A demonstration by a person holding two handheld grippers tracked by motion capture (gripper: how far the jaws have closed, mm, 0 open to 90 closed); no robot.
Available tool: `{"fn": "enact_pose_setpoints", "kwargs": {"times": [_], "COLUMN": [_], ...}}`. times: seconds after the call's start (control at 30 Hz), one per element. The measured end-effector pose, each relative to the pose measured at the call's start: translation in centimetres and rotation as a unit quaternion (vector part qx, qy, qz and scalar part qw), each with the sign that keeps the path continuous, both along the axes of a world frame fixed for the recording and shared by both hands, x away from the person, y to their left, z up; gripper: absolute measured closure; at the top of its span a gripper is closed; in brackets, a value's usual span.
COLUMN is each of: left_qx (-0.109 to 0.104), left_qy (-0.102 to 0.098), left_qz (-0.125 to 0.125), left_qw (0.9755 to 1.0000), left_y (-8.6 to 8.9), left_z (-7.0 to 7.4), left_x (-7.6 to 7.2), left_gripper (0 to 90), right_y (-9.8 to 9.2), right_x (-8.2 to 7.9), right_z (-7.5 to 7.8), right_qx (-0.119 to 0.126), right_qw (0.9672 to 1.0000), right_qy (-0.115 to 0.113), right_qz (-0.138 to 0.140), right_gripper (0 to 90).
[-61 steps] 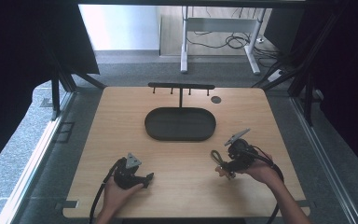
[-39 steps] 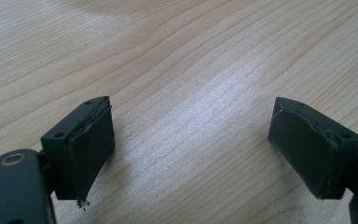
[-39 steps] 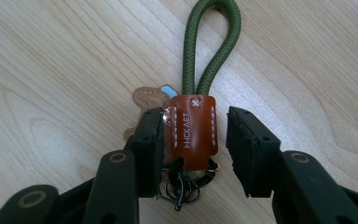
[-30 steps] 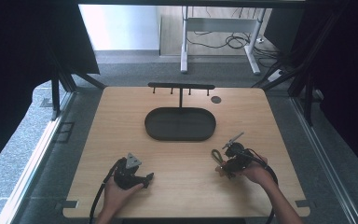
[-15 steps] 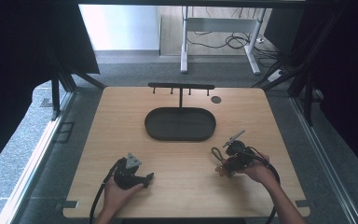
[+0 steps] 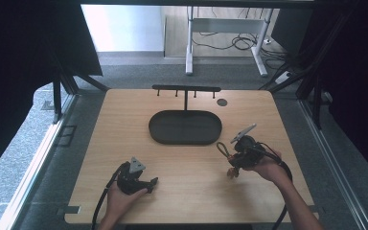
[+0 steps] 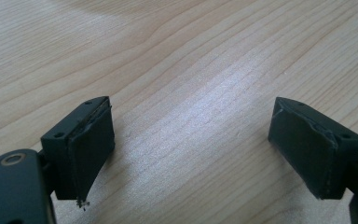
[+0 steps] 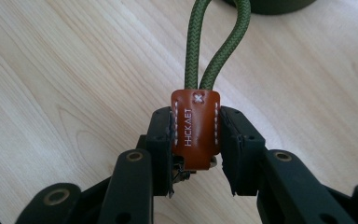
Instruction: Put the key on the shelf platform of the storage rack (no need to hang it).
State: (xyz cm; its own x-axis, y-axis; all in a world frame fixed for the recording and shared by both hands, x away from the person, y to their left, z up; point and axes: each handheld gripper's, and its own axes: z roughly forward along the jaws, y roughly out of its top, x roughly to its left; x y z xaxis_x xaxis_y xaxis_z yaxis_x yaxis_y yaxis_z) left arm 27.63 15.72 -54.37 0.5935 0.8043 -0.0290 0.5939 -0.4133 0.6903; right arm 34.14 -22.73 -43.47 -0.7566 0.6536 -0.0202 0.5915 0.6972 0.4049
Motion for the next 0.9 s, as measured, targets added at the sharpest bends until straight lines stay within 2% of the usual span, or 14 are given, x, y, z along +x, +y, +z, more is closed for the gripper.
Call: {"fn": "enact_pose_setpoints", "kwargs": {"times": [0.13, 0.3, 0.37, 0.4, 0.57, 0.9], "left_qx": [0.0, -0.001, 0.001, 0.0, 0.001, 0.001], "left_qy": [0.0, 0.0, -0.001, 0.0, -0.001, -0.001], "left_qz": [0.001, 0.001, 0.0, 0.001, -0.001, -0.001], "left_qw": [1.0, 1.0, 1.0, 1.0, 1.0, 1.0], "left_y": [0.0, 0.0, 0.0, 0.0, 0.0, 0.0], "left_z": [0.0, 0.0, 0.0, 0.0, 0.0, 0.0], "left_x": [0.0, 0.0, 0.0, 0.0, 0.0, 0.0], "left_gripper": [14.7, 14.6, 14.6, 14.6, 14.6, 14.7], "right_y": [0.3, 0.7, 0.9, 0.9, 1.3, 2.3], "right_x": [0.3, 0.7, 0.9, 1.2, 1.8, 3.2], "right_z": [1.0, 1.8, 2.3, 2.7, 3.8, 5.0], "right_qx": [0.021, 0.033, 0.048, 0.063, 0.078, 0.085], "right_qw": [0.9998, 0.9994, 0.9988, 0.998, 0.9968, 0.9962], "right_qy": [-0.001, -0.006, -0.003, -0.002, -0.006, -0.009], "right_qz": [0.004, 0.008, 0.01, 0.013, 0.015, 0.016], "right_gripper": [66.6, 66.6, 66.6, 66.6, 66.6, 66.6]}}
